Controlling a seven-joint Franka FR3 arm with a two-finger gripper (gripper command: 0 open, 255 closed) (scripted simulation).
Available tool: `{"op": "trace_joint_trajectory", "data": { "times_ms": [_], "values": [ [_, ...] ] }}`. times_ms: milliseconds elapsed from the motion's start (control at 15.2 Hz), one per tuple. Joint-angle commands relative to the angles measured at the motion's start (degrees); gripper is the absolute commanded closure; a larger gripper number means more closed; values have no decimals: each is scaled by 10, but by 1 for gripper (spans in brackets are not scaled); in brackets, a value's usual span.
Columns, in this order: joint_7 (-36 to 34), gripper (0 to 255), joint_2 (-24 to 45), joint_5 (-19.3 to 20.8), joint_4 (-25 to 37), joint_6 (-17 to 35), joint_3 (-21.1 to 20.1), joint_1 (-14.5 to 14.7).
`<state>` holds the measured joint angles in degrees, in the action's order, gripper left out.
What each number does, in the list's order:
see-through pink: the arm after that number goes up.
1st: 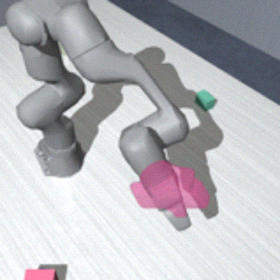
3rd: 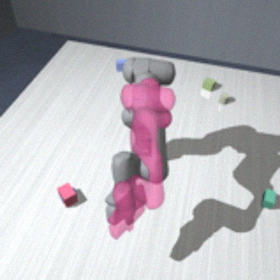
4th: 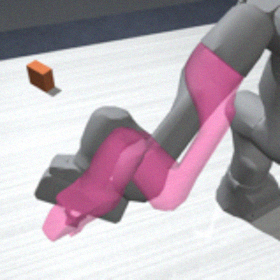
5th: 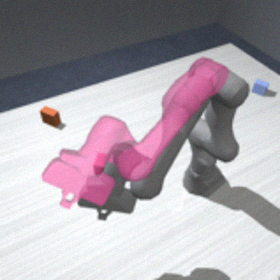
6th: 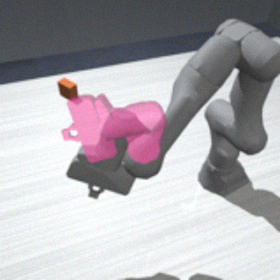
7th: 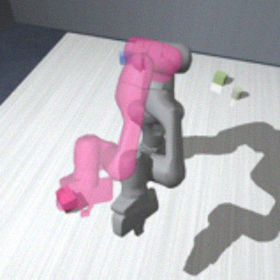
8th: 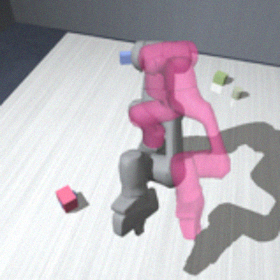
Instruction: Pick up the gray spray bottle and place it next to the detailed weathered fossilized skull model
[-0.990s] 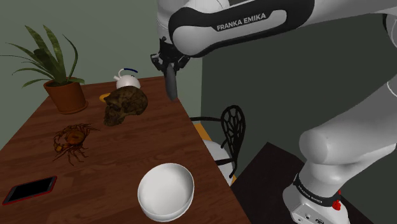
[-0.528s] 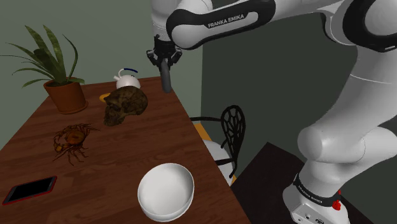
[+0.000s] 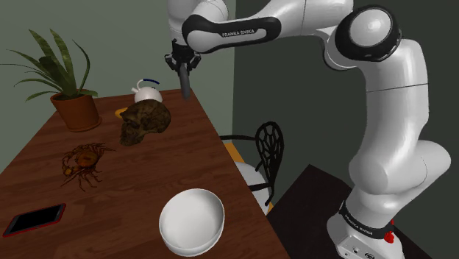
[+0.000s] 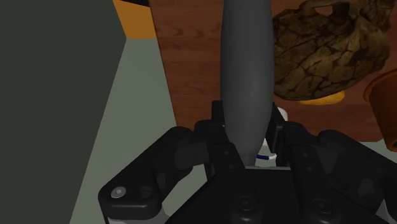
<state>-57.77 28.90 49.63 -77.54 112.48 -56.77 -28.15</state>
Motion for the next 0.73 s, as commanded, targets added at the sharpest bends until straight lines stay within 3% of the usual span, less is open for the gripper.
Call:
{"op": "trace_joint_trajectory", "data": {
  "times_ms": [0,198,396,660],
  "values": [
    [19,255,55,29,78,-23,26,46],
    [64,255,136,58,216,-56,59,116],
    [135,255,236,82,420,-105,94,215],
    [100,255,211,79,328,-64,86,171]
  ]
}}
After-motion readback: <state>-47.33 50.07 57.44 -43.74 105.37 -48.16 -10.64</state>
